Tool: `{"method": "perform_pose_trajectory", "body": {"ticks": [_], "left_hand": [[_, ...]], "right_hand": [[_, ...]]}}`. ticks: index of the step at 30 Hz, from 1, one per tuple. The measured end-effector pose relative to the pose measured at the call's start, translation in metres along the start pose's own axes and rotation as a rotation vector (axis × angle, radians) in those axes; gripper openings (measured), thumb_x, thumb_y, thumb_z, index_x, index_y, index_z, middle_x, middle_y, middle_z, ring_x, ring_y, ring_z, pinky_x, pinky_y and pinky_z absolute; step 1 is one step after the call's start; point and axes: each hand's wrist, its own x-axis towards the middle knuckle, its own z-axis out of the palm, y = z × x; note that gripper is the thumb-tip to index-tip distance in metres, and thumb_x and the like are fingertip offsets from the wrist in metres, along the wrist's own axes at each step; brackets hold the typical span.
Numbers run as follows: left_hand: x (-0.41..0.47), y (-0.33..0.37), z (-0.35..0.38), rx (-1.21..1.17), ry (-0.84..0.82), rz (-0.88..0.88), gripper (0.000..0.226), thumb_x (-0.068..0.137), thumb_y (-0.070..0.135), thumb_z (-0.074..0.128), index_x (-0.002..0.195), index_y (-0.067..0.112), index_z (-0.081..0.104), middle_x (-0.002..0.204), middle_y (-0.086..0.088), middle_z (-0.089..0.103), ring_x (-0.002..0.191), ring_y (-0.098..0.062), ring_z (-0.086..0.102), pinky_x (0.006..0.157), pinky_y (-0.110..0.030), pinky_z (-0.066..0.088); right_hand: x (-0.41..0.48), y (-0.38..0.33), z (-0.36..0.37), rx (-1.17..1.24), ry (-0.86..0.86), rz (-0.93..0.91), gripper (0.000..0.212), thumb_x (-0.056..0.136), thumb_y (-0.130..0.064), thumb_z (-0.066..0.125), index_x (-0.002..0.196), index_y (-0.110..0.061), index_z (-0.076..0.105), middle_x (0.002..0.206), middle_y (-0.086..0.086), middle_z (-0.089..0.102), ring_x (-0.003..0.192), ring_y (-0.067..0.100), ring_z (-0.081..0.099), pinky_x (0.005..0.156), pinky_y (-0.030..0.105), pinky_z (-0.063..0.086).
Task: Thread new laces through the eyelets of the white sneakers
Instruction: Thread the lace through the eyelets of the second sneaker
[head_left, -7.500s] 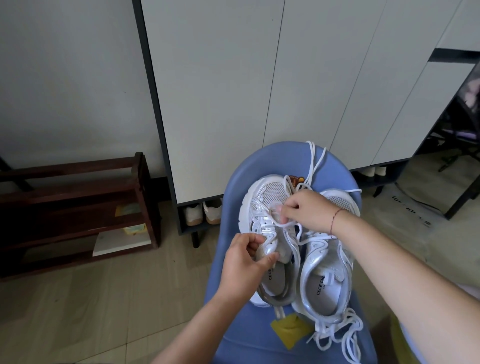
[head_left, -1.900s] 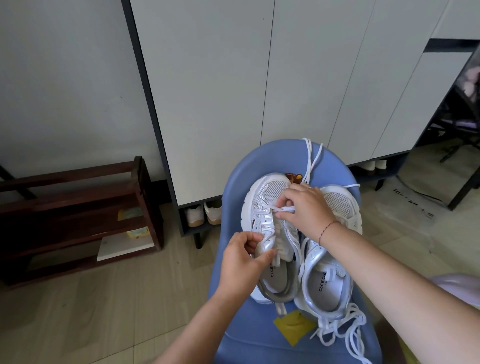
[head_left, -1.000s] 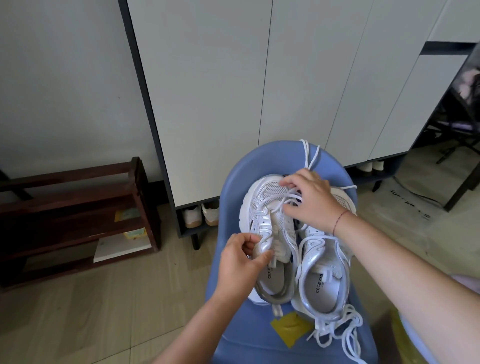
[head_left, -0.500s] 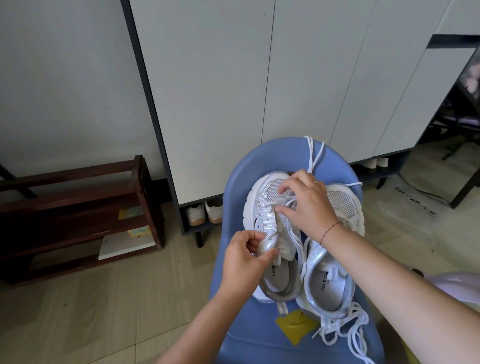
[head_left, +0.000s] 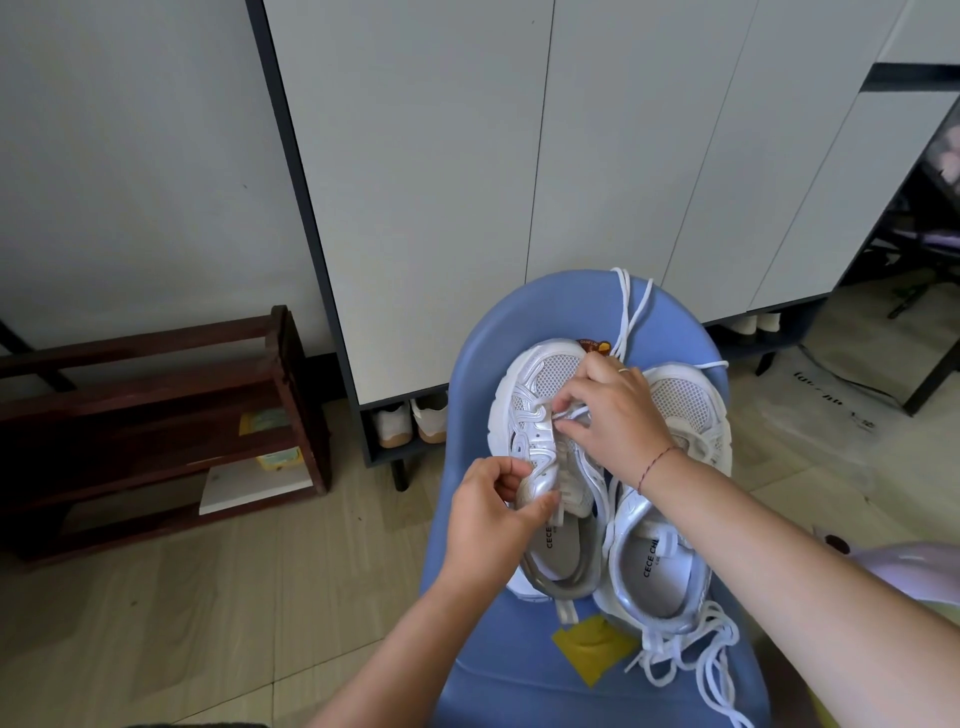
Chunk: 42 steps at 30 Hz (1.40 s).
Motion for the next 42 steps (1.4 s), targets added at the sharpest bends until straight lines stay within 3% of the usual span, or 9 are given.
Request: {"method": "perform_pose_trajectory", "body": {"ticks": [6, 11, 15, 21, 23, 27, 33, 38, 42], "left_hand": [[0.000, 0.001, 0.000, 0.006, 0.002, 0.003, 0.028, 0.073, 0.019, 0.082, 0.090, 0.026, 0.060, 0.093, -0.002, 0.062, 0.070, -0.001, 0.053, 0.066, -0.011, 0.046], [-0.001, 0.001, -0.001, -0.009, 0.000, 0.003, 0.027, 0.074, 0.018, 0.081, 0.090, 0.024, 0.061, 0.094, -0.004, 0.062, 0.072, -0.004, 0.053, 0.066, -0.012, 0.046], [-0.001, 0.002, -0.003, -0.018, -0.004, 0.010, 0.025, 0.074, 0.017, 0.081, 0.090, 0.020, 0.062, 0.093, -0.005, 0.062, 0.068, 0.002, 0.051, 0.064, -0.011, 0.045], [-0.001, 0.002, -0.004, -0.020, -0.002, 0.006, 0.025, 0.074, 0.017, 0.081, 0.089, 0.021, 0.061, 0.089, -0.001, 0.059, 0.067, 0.003, 0.050, 0.064, -0.010, 0.044], [-0.001, 0.001, -0.003, -0.021, 0.002, 0.003, 0.026, 0.074, 0.017, 0.081, 0.090, 0.020, 0.061, 0.090, -0.002, 0.061, 0.067, 0.003, 0.050, 0.064, -0.011, 0.044], [0.000, 0.001, -0.001, -0.017, 0.001, -0.005, 0.026, 0.073, 0.016, 0.081, 0.092, 0.018, 0.062, 0.093, -0.004, 0.063, 0.068, 0.000, 0.052, 0.064, -0.011, 0.046], [-0.001, 0.002, -0.001, -0.025, 0.003, -0.009, 0.026, 0.073, 0.017, 0.082, 0.091, 0.020, 0.063, 0.093, -0.005, 0.064, 0.070, -0.001, 0.053, 0.063, -0.011, 0.045], [-0.001, 0.002, -0.001, -0.020, -0.001, -0.013, 0.027, 0.073, 0.017, 0.081, 0.093, 0.019, 0.063, 0.093, -0.005, 0.064, 0.070, -0.001, 0.053, 0.063, -0.012, 0.046], [-0.002, 0.002, -0.001, -0.033, -0.001, -0.002, 0.026, 0.074, 0.017, 0.081, 0.092, 0.019, 0.062, 0.093, -0.004, 0.063, 0.070, 0.002, 0.053, 0.064, -0.012, 0.046]], "right_hand": [[0.006, -0.004, -0.002, -0.068, -0.043, -0.064, 0.020, 0.057, -0.013, 0.085, 0.062, -0.017, 0.066, 0.073, 0.002, 0.052, 0.075, 0.029, 0.057, 0.071, 0.037, 0.039], [0.006, -0.001, -0.007, -0.154, -0.007, -0.079, 0.016, 0.070, -0.014, 0.079, 0.069, -0.015, 0.063, 0.079, 0.004, 0.053, 0.079, 0.030, 0.057, 0.071, 0.035, 0.037], [0.013, 0.013, -0.017, -0.155, 0.146, 0.123, 0.011, 0.078, -0.010, 0.072, 0.072, -0.011, 0.064, 0.084, 0.012, 0.054, 0.085, 0.036, 0.055, 0.074, 0.039, 0.035], [0.025, 0.046, -0.038, -0.039, 0.353, 0.602, 0.013, 0.090, -0.017, 0.060, 0.092, -0.005, 0.066, 0.109, 0.018, 0.052, 0.105, 0.037, 0.049, 0.090, 0.039, 0.033], [0.024, 0.044, -0.038, 0.037, 0.323, 0.542, 0.009, 0.086, -0.015, 0.064, 0.087, -0.006, 0.067, 0.101, 0.015, 0.052, 0.099, 0.034, 0.051, 0.088, 0.037, 0.035], [0.013, 0.018, -0.034, 0.202, 0.167, 0.225, 0.011, 0.074, -0.014, 0.077, 0.082, -0.011, 0.070, 0.086, -0.002, 0.046, 0.083, 0.016, 0.047, 0.077, 0.028, 0.039], [0.000, 0.000, -0.010, 0.078, -0.110, 0.011, 0.014, 0.071, -0.017, 0.079, 0.082, -0.015, 0.071, 0.085, -0.007, 0.044, 0.087, 0.017, 0.048, 0.085, 0.033, 0.040], [0.006, -0.008, -0.004, -0.107, -0.048, -0.074, 0.019, 0.060, -0.009, 0.084, 0.065, -0.015, 0.067, 0.074, 0.002, 0.053, 0.077, 0.030, 0.058, 0.074, 0.039, 0.044], [0.004, -0.003, -0.002, -0.156, -0.007, -0.031, 0.019, 0.069, -0.011, 0.080, 0.067, -0.017, 0.062, 0.078, 0.003, 0.055, 0.078, 0.029, 0.058, 0.071, 0.037, 0.043]]}}
